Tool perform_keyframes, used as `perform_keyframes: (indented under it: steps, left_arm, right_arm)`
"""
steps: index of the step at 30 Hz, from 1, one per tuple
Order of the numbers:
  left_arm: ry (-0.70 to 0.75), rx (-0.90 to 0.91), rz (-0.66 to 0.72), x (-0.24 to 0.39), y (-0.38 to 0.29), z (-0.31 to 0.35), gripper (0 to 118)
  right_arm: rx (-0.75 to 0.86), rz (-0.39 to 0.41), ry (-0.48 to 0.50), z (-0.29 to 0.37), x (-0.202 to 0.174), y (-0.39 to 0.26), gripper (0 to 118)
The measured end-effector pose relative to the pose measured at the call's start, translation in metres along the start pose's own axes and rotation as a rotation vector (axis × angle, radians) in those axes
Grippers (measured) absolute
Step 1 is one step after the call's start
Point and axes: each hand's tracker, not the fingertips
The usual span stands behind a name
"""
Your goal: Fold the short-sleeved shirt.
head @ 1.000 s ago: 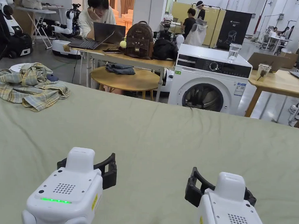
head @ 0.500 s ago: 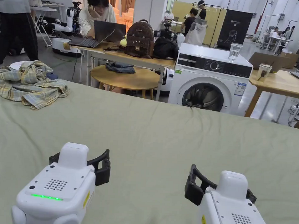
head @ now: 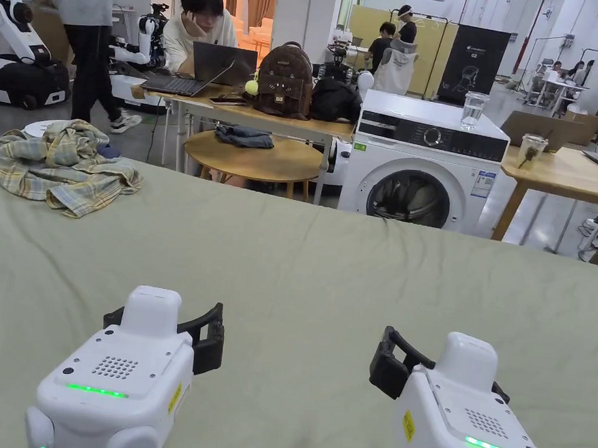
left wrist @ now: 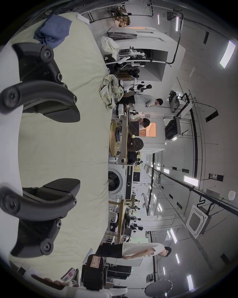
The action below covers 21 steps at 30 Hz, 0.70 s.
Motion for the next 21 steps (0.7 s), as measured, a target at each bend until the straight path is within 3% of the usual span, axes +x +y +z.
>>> perform_keyframes:
  steps: [10, 21]
  left_arm:
    - [0.001, -0.018, 0.012, -0.003, -0.003, -0.001, 72]
    - [0.006, -0.013, 0.019, -0.005, -0.002, -0.001, 72]
  right_arm:
    - [-0.069, -0.044, -0.034, -0.007, -0.005, 0.01, 89]
    - [-0.035, -0.014, -0.07, -0.003, -0.012, 0.007, 89]
